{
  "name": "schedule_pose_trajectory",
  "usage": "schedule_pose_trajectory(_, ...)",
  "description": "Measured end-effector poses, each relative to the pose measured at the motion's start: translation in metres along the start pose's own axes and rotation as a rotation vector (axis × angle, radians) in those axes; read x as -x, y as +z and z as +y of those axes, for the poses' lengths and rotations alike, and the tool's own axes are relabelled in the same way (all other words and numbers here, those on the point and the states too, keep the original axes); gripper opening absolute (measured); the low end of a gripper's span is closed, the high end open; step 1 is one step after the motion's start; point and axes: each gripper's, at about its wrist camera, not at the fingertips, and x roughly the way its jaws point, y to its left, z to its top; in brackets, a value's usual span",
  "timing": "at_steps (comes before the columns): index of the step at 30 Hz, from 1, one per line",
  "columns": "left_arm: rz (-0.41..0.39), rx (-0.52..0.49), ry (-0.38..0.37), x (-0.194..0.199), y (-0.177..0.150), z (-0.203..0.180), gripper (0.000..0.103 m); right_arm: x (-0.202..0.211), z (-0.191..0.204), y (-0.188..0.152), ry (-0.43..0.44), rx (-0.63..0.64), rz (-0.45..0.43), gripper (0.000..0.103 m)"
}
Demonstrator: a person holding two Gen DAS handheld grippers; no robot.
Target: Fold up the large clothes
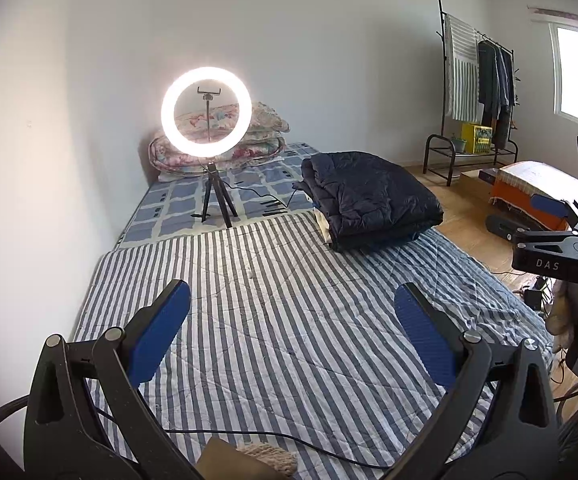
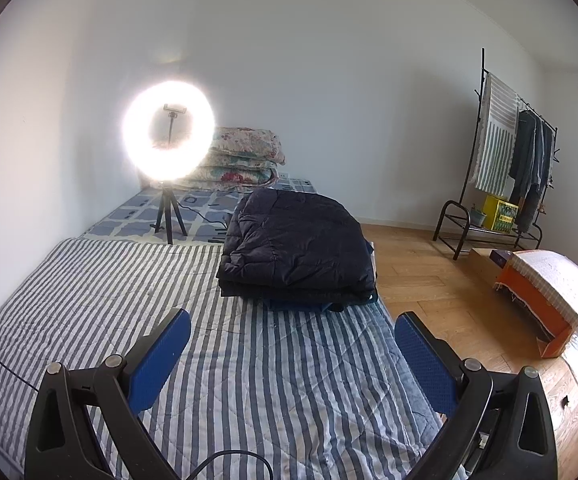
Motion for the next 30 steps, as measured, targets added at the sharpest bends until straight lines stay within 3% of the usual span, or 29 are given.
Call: schedule_pose_trajectory(30,-0.009,-0.007,0.005,0.0030,-0.0043,-0.0020,0.103,-0.0007,-0.0066,-0.0042,-0.011,-0.040,-0.002,0.103)
